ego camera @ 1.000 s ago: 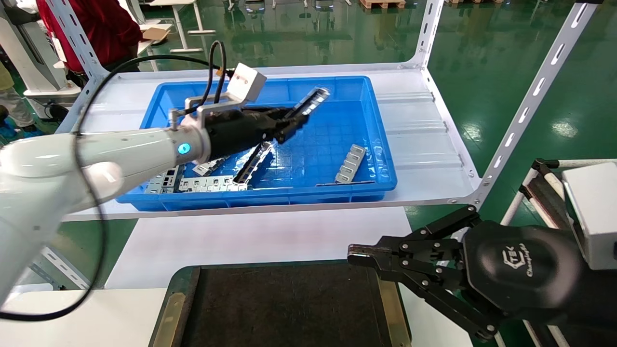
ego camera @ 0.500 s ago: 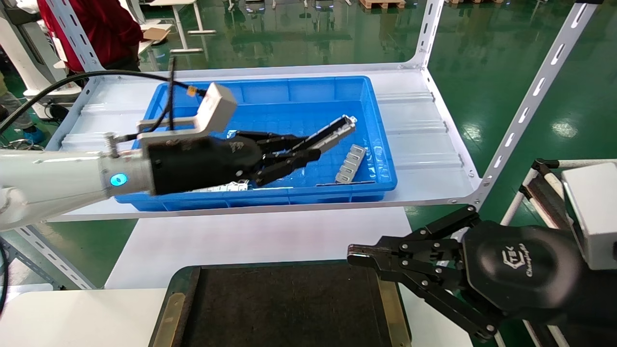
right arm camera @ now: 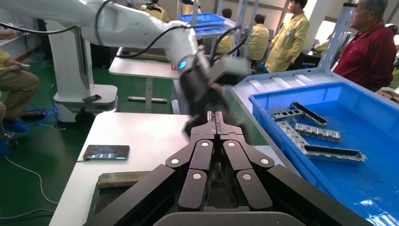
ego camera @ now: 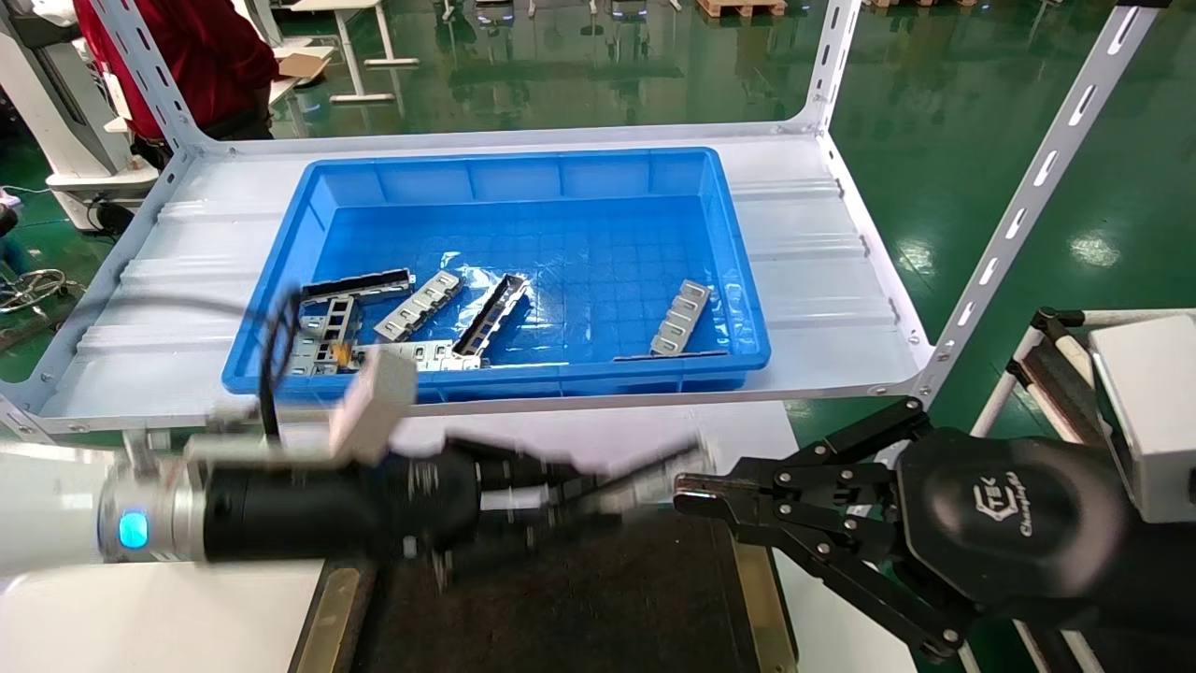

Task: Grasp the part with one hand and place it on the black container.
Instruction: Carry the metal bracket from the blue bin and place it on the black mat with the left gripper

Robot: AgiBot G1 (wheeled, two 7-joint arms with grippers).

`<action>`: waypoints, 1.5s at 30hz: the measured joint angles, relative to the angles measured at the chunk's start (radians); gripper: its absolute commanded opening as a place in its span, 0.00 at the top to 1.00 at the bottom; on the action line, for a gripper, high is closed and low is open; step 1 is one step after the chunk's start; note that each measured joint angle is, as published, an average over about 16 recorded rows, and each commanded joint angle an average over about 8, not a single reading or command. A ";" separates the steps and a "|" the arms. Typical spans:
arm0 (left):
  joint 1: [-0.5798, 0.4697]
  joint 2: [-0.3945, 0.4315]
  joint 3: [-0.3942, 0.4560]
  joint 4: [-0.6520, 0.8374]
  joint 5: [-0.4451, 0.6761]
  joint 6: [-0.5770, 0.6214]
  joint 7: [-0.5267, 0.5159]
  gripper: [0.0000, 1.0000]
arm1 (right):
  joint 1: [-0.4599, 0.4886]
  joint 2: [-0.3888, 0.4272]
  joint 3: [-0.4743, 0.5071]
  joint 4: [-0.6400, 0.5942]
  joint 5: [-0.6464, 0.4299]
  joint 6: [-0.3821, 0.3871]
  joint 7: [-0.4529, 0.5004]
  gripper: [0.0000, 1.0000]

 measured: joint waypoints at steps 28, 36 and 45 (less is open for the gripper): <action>0.489 0.033 0.201 -0.457 0.121 -1.128 -0.378 1.00 | 0.000 0.001 -0.002 0.000 0.001 0.001 -0.001 1.00; 0.492 0.155 0.282 -0.405 0.068 -1.401 -0.442 1.00 | 0.000 0.001 -0.002 0.000 0.001 0.001 -0.001 1.00; 0.468 0.268 0.357 -0.362 -0.047 -1.627 -0.445 1.00 | 0.001 0.001 -0.003 0.000 0.002 0.001 -0.001 1.00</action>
